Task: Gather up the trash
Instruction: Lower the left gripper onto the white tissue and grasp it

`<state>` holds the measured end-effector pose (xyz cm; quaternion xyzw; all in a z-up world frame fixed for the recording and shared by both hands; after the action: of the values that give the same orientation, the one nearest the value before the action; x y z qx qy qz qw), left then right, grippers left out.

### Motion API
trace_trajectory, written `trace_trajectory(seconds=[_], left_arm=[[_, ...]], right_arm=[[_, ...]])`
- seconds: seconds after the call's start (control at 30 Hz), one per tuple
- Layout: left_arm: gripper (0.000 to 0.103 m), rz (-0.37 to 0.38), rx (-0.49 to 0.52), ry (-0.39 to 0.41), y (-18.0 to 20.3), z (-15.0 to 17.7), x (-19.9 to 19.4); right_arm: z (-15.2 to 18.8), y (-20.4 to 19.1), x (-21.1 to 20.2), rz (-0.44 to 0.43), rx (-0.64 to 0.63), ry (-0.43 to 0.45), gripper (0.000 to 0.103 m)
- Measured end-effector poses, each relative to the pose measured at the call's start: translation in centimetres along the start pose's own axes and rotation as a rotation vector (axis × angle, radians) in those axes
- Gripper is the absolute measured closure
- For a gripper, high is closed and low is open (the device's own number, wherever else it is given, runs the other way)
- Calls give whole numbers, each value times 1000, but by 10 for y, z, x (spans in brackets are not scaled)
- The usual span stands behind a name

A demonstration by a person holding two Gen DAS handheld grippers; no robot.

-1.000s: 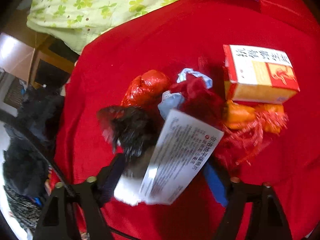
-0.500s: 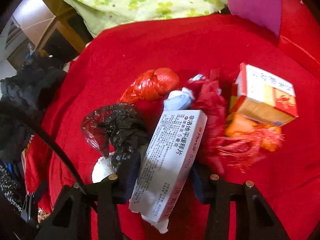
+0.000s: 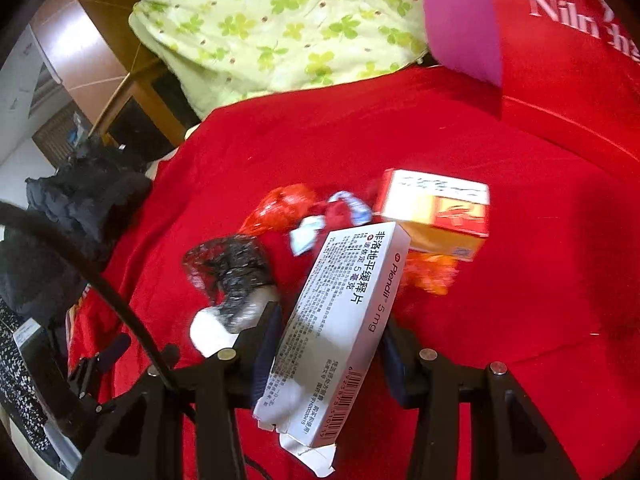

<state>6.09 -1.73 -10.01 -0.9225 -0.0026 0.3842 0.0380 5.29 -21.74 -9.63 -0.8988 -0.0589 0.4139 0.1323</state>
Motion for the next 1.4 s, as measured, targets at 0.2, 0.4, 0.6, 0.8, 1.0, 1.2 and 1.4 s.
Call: trace_trajectory(seconds=[0.2, 0.4, 0.6, 0.8, 1.0, 1.2, 1.4], left_arm=[[20, 18, 41, 0, 26, -2, -1], [20, 18, 62, -2, 42, -4, -1], [20, 21, 81, -5, 52, -1, -2], [20, 28, 90, -8, 60, 0, -2], [20, 30, 97, -14, 67, 1, 0], [20, 29, 97, -19, 69, 1, 3], [20, 48, 62, -24, 56, 3, 1]], right_arm=[[8, 38, -9, 22, 58, 26, 53], [11, 54, -10, 17, 80, 38, 53], [12, 58, -10, 10, 83, 44, 53], [14, 66, -12, 9, 99, 50, 53], [14, 73, -12, 4, 109, 54, 53], [14, 74, -11, 3, 108, 54, 53], [13, 72, -16, -16, 101, 65, 53]])
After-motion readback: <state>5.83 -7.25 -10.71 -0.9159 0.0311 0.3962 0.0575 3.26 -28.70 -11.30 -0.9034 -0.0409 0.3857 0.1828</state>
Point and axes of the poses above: each gripper's, at about its wrist camera, not at the fingertips, and x roughly the way its jaws point, y to its right, z to its underside, the point moved 5 cm from there along x, roughly the way its jaws point, and after that the axes turned 11 degrees about -x, right-handed, at the moved point
